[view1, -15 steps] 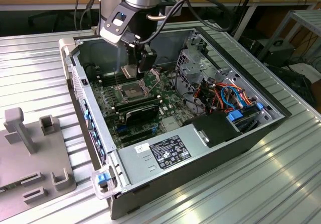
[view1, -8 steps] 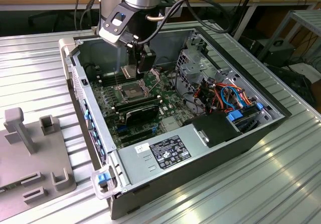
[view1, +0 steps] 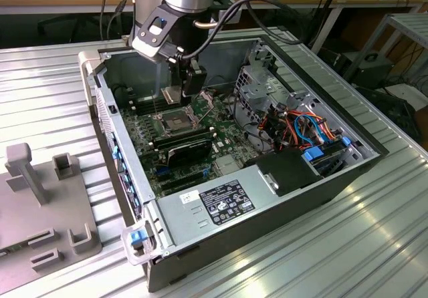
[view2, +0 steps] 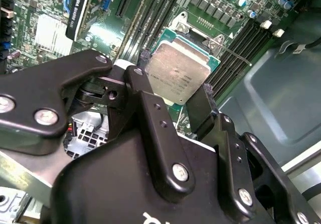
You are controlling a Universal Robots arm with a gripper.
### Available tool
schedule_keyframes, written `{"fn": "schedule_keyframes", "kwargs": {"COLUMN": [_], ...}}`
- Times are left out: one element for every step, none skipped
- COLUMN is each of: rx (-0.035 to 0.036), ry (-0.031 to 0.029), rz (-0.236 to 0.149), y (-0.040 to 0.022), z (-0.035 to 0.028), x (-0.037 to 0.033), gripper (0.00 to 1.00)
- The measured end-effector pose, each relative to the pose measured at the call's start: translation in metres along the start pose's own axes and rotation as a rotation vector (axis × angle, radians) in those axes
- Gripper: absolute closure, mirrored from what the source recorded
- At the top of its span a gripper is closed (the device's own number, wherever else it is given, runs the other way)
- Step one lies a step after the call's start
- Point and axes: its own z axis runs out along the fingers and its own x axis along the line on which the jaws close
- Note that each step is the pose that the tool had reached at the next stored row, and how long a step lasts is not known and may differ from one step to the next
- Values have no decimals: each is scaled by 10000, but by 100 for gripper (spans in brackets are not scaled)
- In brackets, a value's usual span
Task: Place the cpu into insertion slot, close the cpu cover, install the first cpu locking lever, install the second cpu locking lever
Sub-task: 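Place the cpu into insertion slot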
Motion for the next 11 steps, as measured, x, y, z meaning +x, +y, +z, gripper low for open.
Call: {"fn": "schedule_keyframes", "kwargs": {"rx": [0,0,0,0,0,1,1,0,1,0,0], "ry": [0,-1,-1,-1,0,-1,-2,-1,-1,0,3], "rz": [5,9,13,15,15,14,15,16,16,15,13], "y": [3,5,5,6,6,6,6,8,11,14,21], "z": [20,32,43,50,52,52,52,63,71,80,97], "x": [25,45,63,72,73,73,73,75,76,78,83], "gripper": [45,45,45,45,45,45,45,45,45,45,45]}}
